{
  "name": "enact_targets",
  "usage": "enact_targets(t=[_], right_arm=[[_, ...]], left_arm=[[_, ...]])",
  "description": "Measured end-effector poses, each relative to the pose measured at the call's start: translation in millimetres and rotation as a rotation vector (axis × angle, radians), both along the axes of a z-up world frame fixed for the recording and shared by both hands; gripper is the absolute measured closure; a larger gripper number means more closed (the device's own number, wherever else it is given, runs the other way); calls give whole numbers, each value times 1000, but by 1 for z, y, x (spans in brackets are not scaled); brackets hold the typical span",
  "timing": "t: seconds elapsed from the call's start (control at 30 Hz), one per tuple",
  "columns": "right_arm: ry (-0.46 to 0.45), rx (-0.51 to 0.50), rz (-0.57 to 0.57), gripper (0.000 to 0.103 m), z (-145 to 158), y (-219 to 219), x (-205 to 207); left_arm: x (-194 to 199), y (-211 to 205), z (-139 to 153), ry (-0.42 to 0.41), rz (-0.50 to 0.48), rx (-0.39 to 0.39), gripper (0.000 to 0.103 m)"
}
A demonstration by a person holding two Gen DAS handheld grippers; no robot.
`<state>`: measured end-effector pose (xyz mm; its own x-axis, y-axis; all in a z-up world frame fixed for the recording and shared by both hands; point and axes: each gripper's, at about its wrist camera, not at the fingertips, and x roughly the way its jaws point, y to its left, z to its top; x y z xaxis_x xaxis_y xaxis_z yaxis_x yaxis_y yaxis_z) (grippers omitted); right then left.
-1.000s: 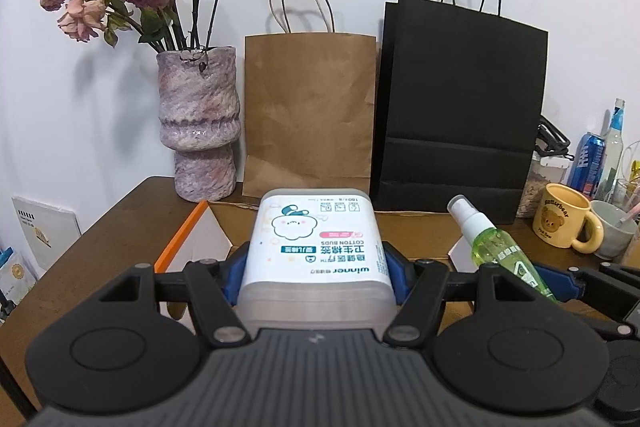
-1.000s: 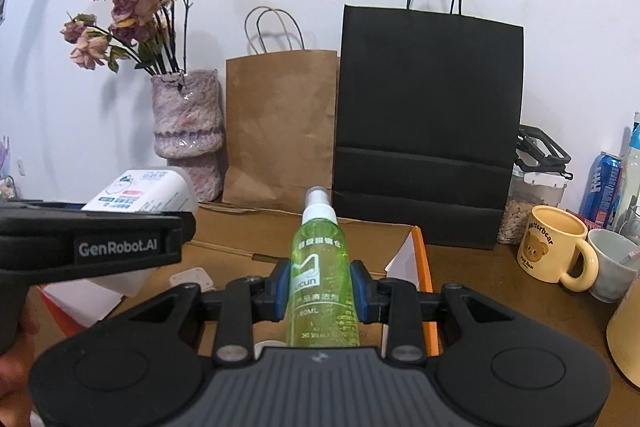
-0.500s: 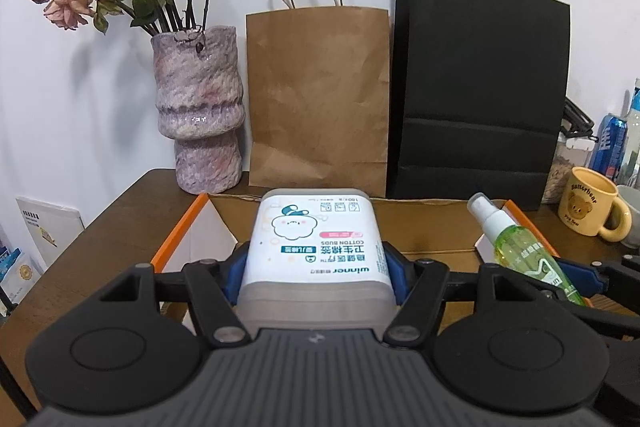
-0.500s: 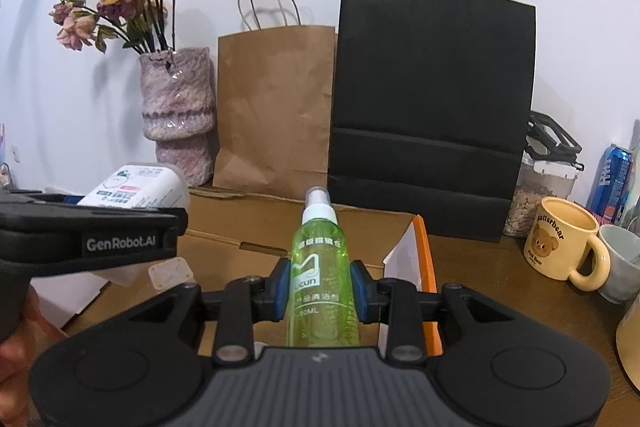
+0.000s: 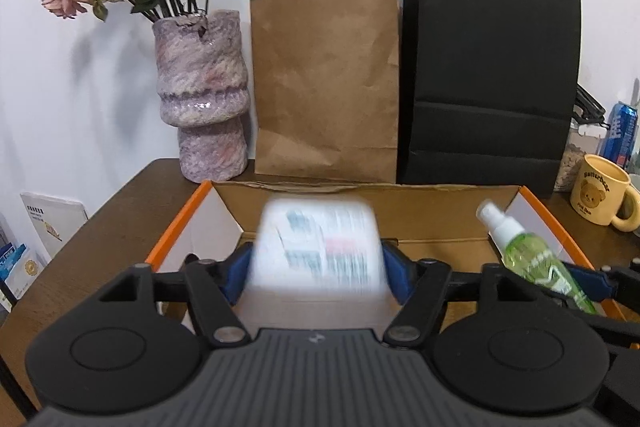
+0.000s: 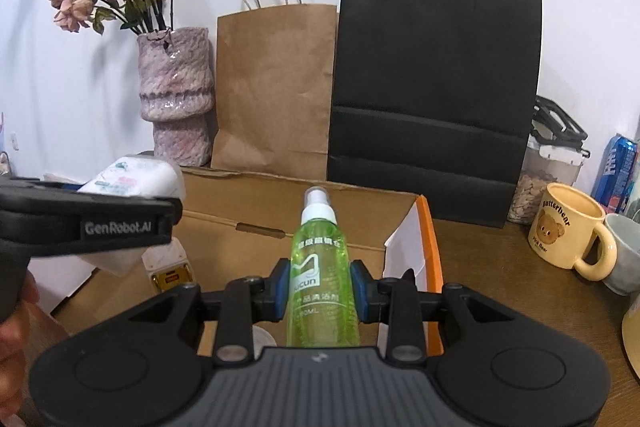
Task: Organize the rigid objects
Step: 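Open the left gripper to drop the container while the right gripper drops the spray bottle into the box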
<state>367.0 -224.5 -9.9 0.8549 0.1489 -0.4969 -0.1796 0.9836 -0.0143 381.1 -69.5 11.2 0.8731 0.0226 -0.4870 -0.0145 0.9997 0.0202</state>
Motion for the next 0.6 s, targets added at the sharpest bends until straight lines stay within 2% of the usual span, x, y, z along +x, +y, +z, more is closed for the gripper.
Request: enact_targets(t=[0.03, 0.07, 0.1, 0.13, 0.17, 0.3, 0.6], right_arm=[[1, 4, -1, 71, 0, -1, 0], [-6, 4, -6, 63, 0, -1, 0], [-10, 3, -11, 44, 1, -2, -1], [-19, 3, -17, 33, 2, -3, -2], [-32, 2, -28, 16, 3, -3, -3], [-54, 4, -46, 0, 4, -5, -5], [-48, -5, -44, 0, 4, -4, -5]], left_arm=[[-1, 0, 1, -8, 5, 5, 17], [-2, 0, 2, -16, 9, 11, 13], [-2, 0, 3, -20, 11, 13, 7], [-2, 0, 3, -23, 14, 13, 0], [-2, 1, 4, -26, 18, 13, 0], [-2, 3, 5, -25, 38, 9, 0], [0, 5, 5, -19, 51, 6, 0]])
